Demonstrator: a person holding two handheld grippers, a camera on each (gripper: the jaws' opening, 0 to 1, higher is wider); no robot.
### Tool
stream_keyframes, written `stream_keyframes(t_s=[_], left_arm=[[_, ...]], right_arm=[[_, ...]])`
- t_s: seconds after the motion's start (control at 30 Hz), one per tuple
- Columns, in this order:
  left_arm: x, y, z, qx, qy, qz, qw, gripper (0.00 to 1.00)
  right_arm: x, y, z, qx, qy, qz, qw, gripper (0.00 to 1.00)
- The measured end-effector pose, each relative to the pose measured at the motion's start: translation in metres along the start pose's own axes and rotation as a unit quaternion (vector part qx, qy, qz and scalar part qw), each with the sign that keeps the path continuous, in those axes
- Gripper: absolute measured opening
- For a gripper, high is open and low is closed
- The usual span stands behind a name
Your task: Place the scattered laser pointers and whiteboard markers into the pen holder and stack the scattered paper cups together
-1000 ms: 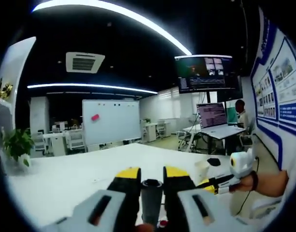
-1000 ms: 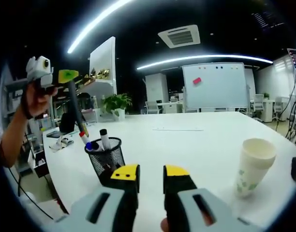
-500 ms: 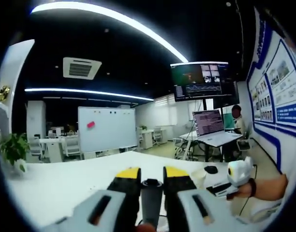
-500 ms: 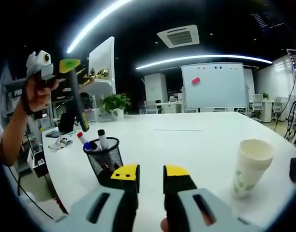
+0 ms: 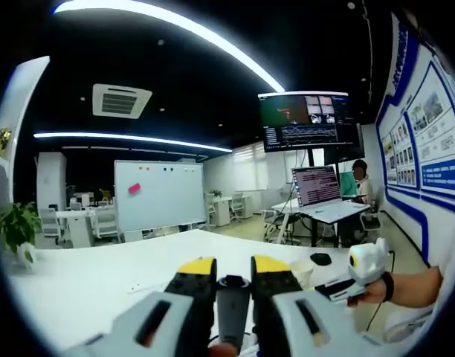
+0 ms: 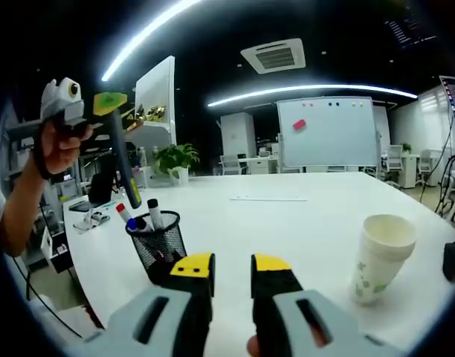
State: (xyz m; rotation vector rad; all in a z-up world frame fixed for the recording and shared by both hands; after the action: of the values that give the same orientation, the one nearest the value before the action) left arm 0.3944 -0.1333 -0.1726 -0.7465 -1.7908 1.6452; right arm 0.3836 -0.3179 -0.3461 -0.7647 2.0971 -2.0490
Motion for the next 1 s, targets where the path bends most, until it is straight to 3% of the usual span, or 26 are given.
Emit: stream_keyframes(t_s=[0.37,1.0], left_arm=[[-0.008,0.024,-0.004,0.014,0.0,-0.02,0.9997,0.18],[-0.012,0.048,-0.009,0.014,-0.006,-0.049,0.9987,0.18]], right_arm=[[0.0,0.005,0.001,-0.003,0.001,-0.005,1.0,0.2],[-0.002,0.012,0.0,-0.005,-0.001,-0.013,0.9999,0.2]])
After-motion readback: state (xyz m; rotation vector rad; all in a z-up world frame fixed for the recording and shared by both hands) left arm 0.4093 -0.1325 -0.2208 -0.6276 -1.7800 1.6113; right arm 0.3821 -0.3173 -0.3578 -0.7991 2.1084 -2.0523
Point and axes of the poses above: the point that each gripper's makers call its tool centre point, and the gripper's own axes: x roughly backward along the fingers, z roughly to its right, y roughly out of its underside, the point moved 3 cm from there along x, roughly backward along the fingers, and after that the axes turned 6 degrees about -z, right-handed, at the moved point
